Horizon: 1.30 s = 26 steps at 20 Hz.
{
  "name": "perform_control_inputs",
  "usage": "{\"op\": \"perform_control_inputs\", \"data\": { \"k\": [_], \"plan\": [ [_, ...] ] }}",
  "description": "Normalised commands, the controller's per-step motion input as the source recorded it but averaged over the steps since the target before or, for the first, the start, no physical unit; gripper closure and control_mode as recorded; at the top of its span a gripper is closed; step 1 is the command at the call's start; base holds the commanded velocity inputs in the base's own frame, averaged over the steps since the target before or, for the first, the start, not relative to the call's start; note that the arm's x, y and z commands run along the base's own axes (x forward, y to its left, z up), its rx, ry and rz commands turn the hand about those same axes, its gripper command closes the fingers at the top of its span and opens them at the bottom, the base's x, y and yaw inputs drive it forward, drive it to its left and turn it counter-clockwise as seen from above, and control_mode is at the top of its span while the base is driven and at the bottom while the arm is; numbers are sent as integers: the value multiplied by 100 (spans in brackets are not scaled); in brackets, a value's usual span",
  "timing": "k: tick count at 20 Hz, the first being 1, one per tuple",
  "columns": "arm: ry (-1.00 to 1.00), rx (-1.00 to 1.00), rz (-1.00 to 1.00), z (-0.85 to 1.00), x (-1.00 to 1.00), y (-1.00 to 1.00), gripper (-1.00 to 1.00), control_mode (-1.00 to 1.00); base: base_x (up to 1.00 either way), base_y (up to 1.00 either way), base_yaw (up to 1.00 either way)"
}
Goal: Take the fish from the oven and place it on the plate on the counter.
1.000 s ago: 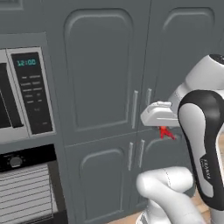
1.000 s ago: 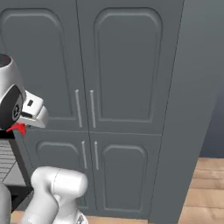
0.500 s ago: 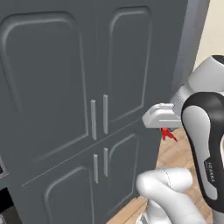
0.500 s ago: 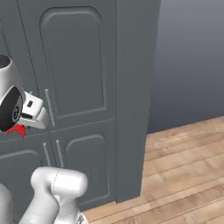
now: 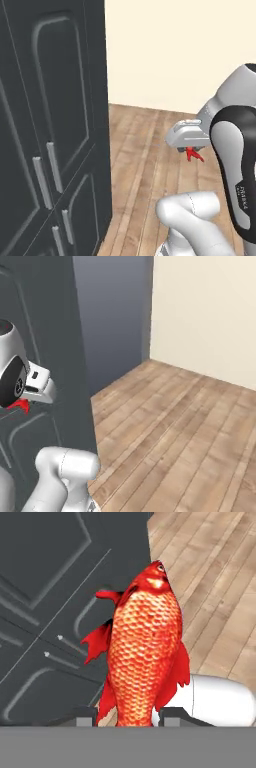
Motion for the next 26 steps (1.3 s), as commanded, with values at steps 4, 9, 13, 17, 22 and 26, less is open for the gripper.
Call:
{"op": "perform_control_inputs", "data": {
  "k": [4, 9, 13, 17, 22, 26],
  "plan": [
    [0, 0, 0, 0, 0, 0, 100, 100, -1, 0, -94],
    [0, 0, 0, 0, 0, 0, 100, 100, 2, 0, -93],
    [0, 0, 0, 0, 0, 0, 100, 100, 10, 0, -90],
    [0, 0, 0, 0, 0, 0, 100, 100, 5, 0, -89],
    [0, 0, 0, 0, 0, 0, 100, 100, 11, 0, -85],
    [0, 0, 0, 0, 0, 0, 100, 100, 17, 0, -84]
  ]
}}
